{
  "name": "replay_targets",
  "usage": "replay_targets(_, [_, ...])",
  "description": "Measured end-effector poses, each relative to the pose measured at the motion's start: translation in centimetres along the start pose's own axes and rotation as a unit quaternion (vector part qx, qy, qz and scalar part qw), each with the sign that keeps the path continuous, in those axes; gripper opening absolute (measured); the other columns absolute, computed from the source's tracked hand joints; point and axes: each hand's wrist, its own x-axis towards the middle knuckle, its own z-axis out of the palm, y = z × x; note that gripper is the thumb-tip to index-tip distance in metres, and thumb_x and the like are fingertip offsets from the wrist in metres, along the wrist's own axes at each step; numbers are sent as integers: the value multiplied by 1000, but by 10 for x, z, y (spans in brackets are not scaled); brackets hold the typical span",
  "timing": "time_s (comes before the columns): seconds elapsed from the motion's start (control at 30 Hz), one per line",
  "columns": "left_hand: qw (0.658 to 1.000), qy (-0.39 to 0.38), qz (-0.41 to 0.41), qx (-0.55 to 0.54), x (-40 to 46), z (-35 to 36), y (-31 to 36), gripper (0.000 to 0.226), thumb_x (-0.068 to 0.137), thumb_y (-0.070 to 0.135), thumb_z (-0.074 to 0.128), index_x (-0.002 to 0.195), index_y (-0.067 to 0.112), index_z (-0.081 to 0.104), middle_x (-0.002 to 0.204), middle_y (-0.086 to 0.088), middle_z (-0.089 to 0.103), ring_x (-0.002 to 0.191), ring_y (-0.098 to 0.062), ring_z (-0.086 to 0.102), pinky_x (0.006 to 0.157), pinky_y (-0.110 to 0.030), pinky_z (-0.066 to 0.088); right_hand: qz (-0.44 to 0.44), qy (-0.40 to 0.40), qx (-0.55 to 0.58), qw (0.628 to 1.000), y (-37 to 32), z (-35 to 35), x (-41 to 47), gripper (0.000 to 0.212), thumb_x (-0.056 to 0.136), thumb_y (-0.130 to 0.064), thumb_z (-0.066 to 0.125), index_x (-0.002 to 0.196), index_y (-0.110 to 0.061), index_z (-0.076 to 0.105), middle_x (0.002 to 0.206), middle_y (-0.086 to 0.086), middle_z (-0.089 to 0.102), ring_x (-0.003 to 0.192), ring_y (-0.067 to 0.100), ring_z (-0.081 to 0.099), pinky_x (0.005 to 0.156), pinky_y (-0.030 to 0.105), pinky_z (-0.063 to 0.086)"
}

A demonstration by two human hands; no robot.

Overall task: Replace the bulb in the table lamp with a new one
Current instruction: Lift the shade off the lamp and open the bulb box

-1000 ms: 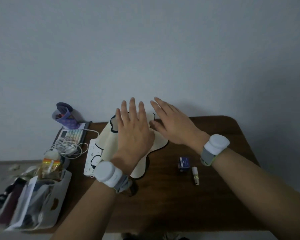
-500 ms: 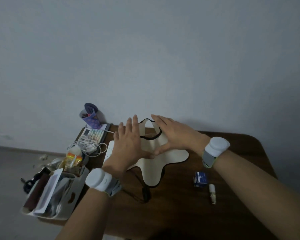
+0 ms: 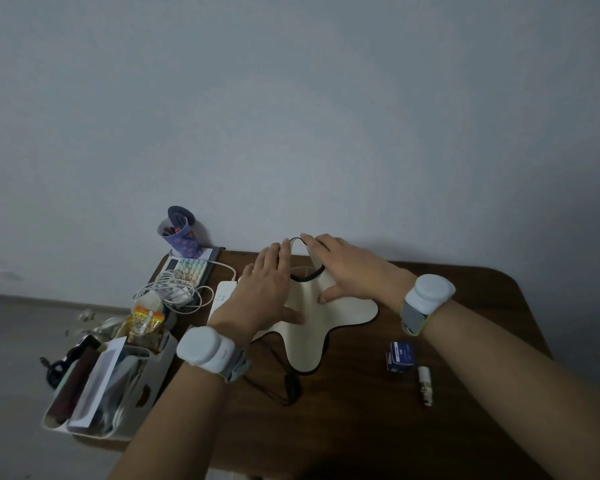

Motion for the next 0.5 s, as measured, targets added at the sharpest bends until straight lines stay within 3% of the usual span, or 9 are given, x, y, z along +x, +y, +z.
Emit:
replay_targets(0.07, [1000, 0, 8, 23, 0, -1, -3, 129, 85, 45, 80, 161, 4, -16, 170, -15, 2, 159, -30, 9, 124, -47, 29, 1, 1, 0, 1000, -1, 0, -1, 124, 77, -56, 82, 163, -23, 0, 155, 5, 31, 137, 27, 41, 98, 40, 52])
replay_targets(0.2, [998, 35, 5, 52, 2, -2, -3, 96, 100, 18, 61, 160, -2, -11, 166, -18, 12, 153, -31, 26, 117, -41, 40, 0, 9, -13, 1000, -2, 1, -2, 121, 78, -58, 80, 163, -22, 1, 153, 7, 33, 136, 29, 42, 101, 42, 51])
replay_targets(0.5, [993, 55, 0, 105, 0, -14, 5, 83, 103, 14, 49, 159, -6, -9, 159, -20, 20, 148, -34, 29, 115, -42, 42, -8, 40, -19, 999, -4, -7, -5, 120, 80, -58, 78, 163, -20, 0, 150, 10, 35, 135, 30, 42, 106, 43, 48])
